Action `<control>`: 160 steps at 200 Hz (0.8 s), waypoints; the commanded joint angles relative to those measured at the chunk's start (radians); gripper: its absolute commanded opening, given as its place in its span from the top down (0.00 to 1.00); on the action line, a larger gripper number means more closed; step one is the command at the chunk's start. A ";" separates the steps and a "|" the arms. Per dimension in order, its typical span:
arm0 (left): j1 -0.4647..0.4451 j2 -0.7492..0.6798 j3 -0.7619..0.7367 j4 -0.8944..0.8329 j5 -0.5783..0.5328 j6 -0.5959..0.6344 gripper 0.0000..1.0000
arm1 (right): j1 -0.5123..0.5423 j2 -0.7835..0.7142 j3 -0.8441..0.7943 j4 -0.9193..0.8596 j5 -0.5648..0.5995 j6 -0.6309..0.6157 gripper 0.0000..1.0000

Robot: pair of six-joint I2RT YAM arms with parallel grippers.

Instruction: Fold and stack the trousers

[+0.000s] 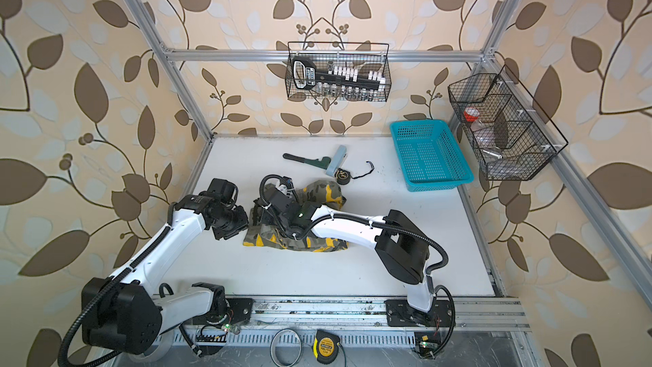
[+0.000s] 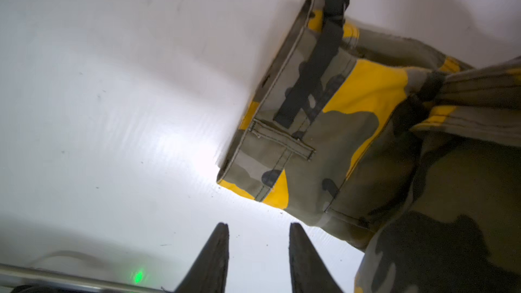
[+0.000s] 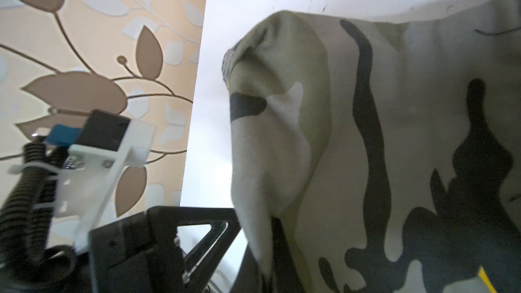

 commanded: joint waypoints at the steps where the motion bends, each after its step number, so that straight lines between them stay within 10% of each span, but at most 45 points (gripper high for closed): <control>1: 0.004 -0.027 0.053 -0.082 -0.056 -0.011 0.60 | 0.015 0.044 0.065 -0.036 0.115 -0.023 0.92; 102: 0.035 0.013 0.119 -0.045 -0.032 0.020 0.50 | 0.012 0.162 0.049 0.238 -0.061 -0.053 0.67; 160: 0.087 0.159 0.159 0.037 0.111 0.032 0.42 | -0.039 -0.115 -0.230 0.296 -0.099 -0.114 0.53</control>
